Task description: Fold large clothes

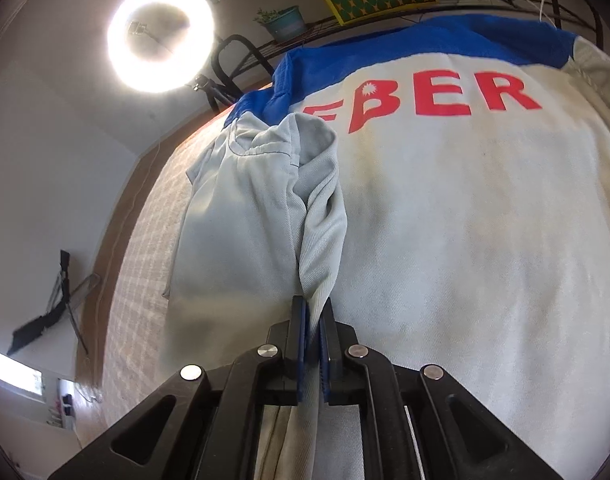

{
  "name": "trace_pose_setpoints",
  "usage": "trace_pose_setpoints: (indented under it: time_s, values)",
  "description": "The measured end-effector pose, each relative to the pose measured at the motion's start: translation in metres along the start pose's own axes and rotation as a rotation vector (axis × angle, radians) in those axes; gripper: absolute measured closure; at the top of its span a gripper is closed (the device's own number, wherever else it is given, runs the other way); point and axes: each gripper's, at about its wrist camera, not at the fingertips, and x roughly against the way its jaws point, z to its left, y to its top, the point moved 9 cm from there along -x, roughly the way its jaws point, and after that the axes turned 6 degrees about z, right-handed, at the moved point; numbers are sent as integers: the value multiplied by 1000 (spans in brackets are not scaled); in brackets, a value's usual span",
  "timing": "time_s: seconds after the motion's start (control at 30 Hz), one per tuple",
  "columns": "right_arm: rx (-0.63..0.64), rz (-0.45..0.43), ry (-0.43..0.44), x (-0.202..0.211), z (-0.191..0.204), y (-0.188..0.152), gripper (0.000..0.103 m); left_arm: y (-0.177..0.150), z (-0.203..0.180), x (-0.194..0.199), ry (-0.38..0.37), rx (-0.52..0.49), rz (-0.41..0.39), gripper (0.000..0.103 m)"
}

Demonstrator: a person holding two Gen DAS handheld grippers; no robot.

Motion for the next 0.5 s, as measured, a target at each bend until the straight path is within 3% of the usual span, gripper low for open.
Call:
trace_pose_setpoints:
  time_s: [0.07, 0.1, 0.33, 0.5]
  values:
    - [32, -21, -45, 9, 0, 1, 67, -4, 1, 7, 6, 1, -1, 83]
    - [40, -36, -56, 16, 0, 2, 64, -7, 1, 13, 5, 5, -7, 83]
    - [123, -111, -17, 78, 18, -7, 67, -26, 6, 54, 2, 41, -67, 83]
    - [197, -98, 87, 101, 49, -49, 70, -34, 12, 80, 22, 72, -120, 83]
